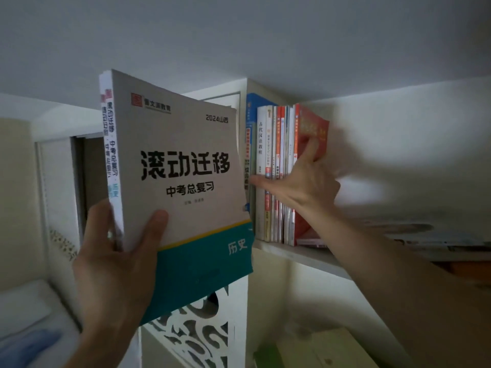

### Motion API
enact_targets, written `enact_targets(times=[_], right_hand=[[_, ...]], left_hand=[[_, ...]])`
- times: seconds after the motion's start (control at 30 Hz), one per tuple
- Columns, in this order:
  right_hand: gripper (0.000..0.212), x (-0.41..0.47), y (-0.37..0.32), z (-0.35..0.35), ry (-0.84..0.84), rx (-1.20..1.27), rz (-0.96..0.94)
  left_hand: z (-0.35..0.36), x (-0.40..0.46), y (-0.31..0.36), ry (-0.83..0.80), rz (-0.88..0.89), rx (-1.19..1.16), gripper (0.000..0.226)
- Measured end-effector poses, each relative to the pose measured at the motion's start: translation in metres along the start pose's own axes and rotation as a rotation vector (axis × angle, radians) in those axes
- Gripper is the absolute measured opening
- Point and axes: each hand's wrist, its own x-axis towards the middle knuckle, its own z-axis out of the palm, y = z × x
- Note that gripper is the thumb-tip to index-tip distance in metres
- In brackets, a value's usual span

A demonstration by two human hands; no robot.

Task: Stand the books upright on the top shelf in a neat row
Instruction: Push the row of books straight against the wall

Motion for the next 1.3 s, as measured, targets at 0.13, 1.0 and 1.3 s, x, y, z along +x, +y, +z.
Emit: enact_targets(times=[0.13, 1.0, 1.3], right_hand=[[0.150, 0.000, 0.001, 0.010, 0.112, -0.006, -0.084], [0.127, -0.013, 0.020, -0.003, 0.254, 0.322, -0.027], [0.134, -0.011, 0.035, -0.033, 0.190, 0.285, -0.097]], left_hand=[[0.002, 0.000, -0.002, 0.010, 0.051, 0.016, 0.031], [0.027, 0.001, 0.022, -0.096, 0.206, -0.061, 0.026], [0.052, 0.044, 0.027, -0.234, 0.326, 0.184, 0.026]])
